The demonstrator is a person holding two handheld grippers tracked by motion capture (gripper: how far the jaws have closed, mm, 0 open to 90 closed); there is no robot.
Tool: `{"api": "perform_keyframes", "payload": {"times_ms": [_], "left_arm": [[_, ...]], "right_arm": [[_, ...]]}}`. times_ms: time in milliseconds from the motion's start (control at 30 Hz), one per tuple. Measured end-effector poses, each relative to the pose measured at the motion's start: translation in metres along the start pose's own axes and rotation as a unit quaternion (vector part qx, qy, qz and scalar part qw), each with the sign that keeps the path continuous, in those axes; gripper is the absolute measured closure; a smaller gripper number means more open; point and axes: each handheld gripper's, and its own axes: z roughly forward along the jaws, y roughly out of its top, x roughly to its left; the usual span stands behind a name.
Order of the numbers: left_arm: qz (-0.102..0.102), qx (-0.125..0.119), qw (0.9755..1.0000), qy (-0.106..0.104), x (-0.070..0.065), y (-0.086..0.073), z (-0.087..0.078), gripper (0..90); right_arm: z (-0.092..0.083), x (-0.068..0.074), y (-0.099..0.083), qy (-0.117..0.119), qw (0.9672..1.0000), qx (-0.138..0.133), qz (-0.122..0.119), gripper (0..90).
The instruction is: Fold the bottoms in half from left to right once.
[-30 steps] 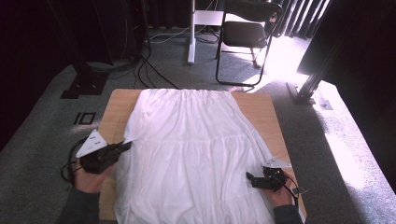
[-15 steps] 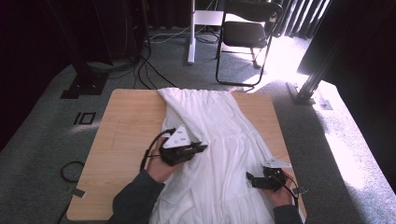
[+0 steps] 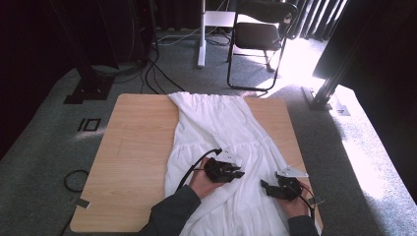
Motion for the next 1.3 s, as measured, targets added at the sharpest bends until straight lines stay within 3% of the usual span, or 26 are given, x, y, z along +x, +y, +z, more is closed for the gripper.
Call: {"api": "perform_keyframes", "payload": {"times_ms": [67, 100, 200, 233, 267, 333, 400, 500, 533, 567, 600, 633, 667, 700, 733, 767, 800, 833, 867, 967, 1033, 1167, 1200, 1233, 1267, 1300], "left_arm": [[-0.005, -0.004, 1.0000, 0.003, 0.001, -0.003, -0.005, 61.9], [-0.005, -0.004, 1.0000, 0.003, 0.001, -0.003, -0.005, 58.9], [-0.009, -0.033, 0.9993, 0.012, -0.001, -0.006, -0.035, 50.9], [-0.009, -0.033, 0.9993, 0.012, -0.001, -0.006, -0.035, 50.1], [-0.003, -0.045, 0.9983, 0.036, -0.001, -0.008, -0.055, 48.5], [-0.014, -0.057, 0.9969, 0.052, 0.003, -0.015, -0.075, 47.4], [-0.019, -0.055, 0.9946, 0.086, 0.008, -0.027, -0.095, 47.1], [-0.040, -0.045, 0.9885, 0.138, 0.018, -0.050, -0.119, 46.1], [-0.047, -0.040, 0.9854, 0.159, 0.022, -0.060, -0.127, 46.0], [-0.047, -0.040, 0.9854, 0.159, 0.022, -0.060, -0.127, 45.6], [-0.074, -0.033, 0.9794, 0.185, 0.031, -0.081, -0.139, 45.6], [-0.089, -0.029, 0.9761, 0.196, 0.035, -0.091, -0.144, 45.6], [-0.089, -0.029, 0.9761, 0.196, 0.035, -0.091, -0.144, 45.4], [-0.101, -0.025, 0.9727, 0.207, 0.039, -0.102, -0.148, 45.4], [-0.133, -0.023, 0.9664, 0.218, 0.048, -0.121, -0.155, 43.9], [-0.150, -0.017, 0.9630, 0.223, 0.052, -0.130, -0.157, 41.3], [-0.169, -0.012, 0.9599, 0.224, 0.056, -0.139, -0.158, 40.4], [-0.169, -0.012, 0.9599, 0.224, 0.056, -0.139, -0.158, 39.8], [-0.188, -0.007, 0.9565, 0.223, 0.060, -0.152, -0.157, 39.0], [-0.197, 0.001, 0.9573, 0.212, 0.061, -0.159, -0.155, 36.7], [-0.198, 0.007, 0.9603, 0.197, 0.061, -0.161, -0.151, 35.3], [-0.200, 0.016, 0.9617, 0.187, 0.061, -0.163, -0.144, 32.5], [-0.203, 0.018, 0.9635, 0.174, 0.060, -0.165, -0.139, 31.8], [-0.203, 0.018, 0.9635, 0.174, 0.060, -0.165, -0.139, 30.5], [-0.202, 0.012, 0.9659, 0.161, 0.059, -0.164, -0.137, 30.5], [-0.202, 0.012, 0.9659, 0.161, 0.059, -0.164, -0.137, 30.2]], "right_arm": [[-0.003, 0.001, 0.001, -0.004, 1.0000, 0.003, 0.003, 38.8], [-0.003, 0.001, 0.001, -0.004, 1.0000, 0.003, 0.003, 38.8], [-0.016, 0.006, 0.009, -0.023, 0.9997, -0.006, 0.007, 42.5], [-0.016, 0.006, 0.009, -0.023, 0.9997, -0.006, 0.007, 42.5], [-0.025, 0.009, 0.018, -0.015, 0.9994, -0.027, 0.017, 45.6], [-0.034, 0.015, 0.028, -0.006, 0.9986, -0.045, 0.025, 49.0], [-0.039, 0.023, 0.038, 0.009, 0.9979, -0.057, 0.029, 51.4], [-0.041, 0.035, 0.055, 0.030, 0.9974, -0.062, 0.021, 51.4], [-0.041, 0.039, 0.060, 0.034, 0.9972, -0.064, 0.018, 51.3], [-0.040, 0.043, 0.066, 0.037, 0.9969, -0.067, 0.016, 51.0], [-0.039, 0.046, 0.071, 0.042, 0.9965, -0.070, 0.015, 50.0], [-0.037, 0.050, 0.076, 0.049, 0.9961, -0.072, 0.017, 48.9], [-0.034, 0.053, 0.081, 0.057, 0.9957, -0.071, 0.016, 47.6], [-0.034, 0.053, 0.081, 0.057, 0.9957, -0.071, 0.016, 47.6], [-0.026, 0.062, 0.091, 0.067, 0.9955, -0.067, 0.011, 45.7], [-0.023, 0.065, 0.093, 0.069, 0.9954, -0.065, 0.008, 44.7], [-0.018, 0.068, 0.096, 0.071, 0.9956, -0.061, 0.005, 43.6], [-0.018, 0.068, 0.096, 0.071, 0.9956, -0.061, 0.005, 43.6], [-0.006, 0.073, 0.100, 0.073, 0.9963, -0.047, 0.003, 42.2], [0.004, 0.075, 0.100, 0.080, 0.9961, -0.037, 0.012, 44.8], [0.014, 0.075, 0.099, 0.089, 0.9956, -0.016, 0.022, 44.1], [0.021, 0.077, 0.095, 0.094, 0.9952, 0.018, 0.017, 44.1], [0.022, 0.077, 0.094, 0.098, 0.9947, 0.024, 0.017, 46.6], [0.022, 0.077, 0.094, 0.098, 0.9947, 0.024, 0.017, 46.6], [0.023, 0.076, 0.091, 0.120, 0.9917, 0.044, 0.011, 69.9], [0.023, 0.075, 0.091, 0.125, 0.9909, 0.049, 0.008, 78.8]]}}
